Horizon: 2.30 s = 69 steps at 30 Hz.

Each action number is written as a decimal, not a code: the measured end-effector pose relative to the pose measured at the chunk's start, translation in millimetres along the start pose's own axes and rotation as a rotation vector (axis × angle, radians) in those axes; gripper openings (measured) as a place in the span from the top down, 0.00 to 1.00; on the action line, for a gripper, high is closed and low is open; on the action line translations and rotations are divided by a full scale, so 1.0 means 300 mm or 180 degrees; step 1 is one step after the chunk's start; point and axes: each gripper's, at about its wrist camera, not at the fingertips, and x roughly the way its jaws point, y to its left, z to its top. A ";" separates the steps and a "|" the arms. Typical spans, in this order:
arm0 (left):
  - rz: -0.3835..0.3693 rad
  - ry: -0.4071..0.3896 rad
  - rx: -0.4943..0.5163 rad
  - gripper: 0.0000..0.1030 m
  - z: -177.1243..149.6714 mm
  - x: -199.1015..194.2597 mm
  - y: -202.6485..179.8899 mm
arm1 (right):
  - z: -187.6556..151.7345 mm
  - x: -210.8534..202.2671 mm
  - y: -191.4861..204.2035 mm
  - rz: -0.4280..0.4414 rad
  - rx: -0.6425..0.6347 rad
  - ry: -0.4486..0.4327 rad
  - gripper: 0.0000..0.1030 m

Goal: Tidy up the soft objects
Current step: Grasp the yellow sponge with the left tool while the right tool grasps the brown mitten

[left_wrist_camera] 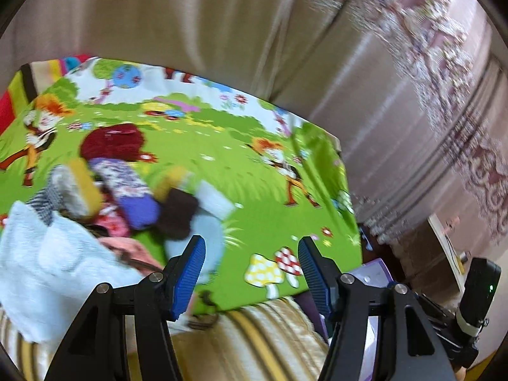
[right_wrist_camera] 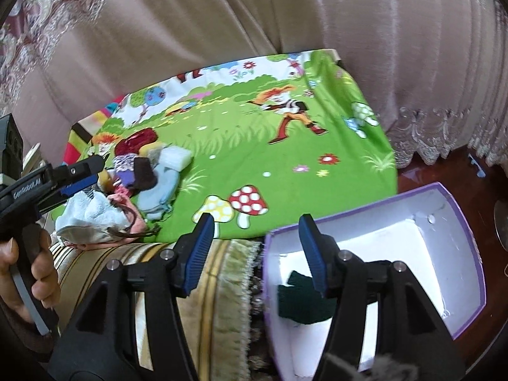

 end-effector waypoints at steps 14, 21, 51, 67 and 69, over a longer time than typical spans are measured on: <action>0.0529 -0.0015 -0.0573 0.40 0.095 -0.019 0.328 | 0.044 0.134 0.199 0.0236 -0.0317 0.0187 0.42; 0.0694 0.0050 -0.0841 0.40 0.154 0.005 0.425 | 0.071 0.216 0.294 0.0357 -0.0434 0.0279 0.40; 0.0917 0.0081 -0.1267 0.74 0.133 0.135 0.582 | 0.156 0.628 0.611 0.0532 -0.0740 0.0714 0.35; 0.0729 -0.0407 -0.0734 0.75 0.112 0.049 0.449 | 0.157 0.607 0.628 0.0453 -0.0787 0.0544 0.74; 0.0718 -0.0459 -0.0693 0.75 0.108 0.036 0.433 | 0.152 0.577 0.617 0.0445 -0.0773 0.0475 0.74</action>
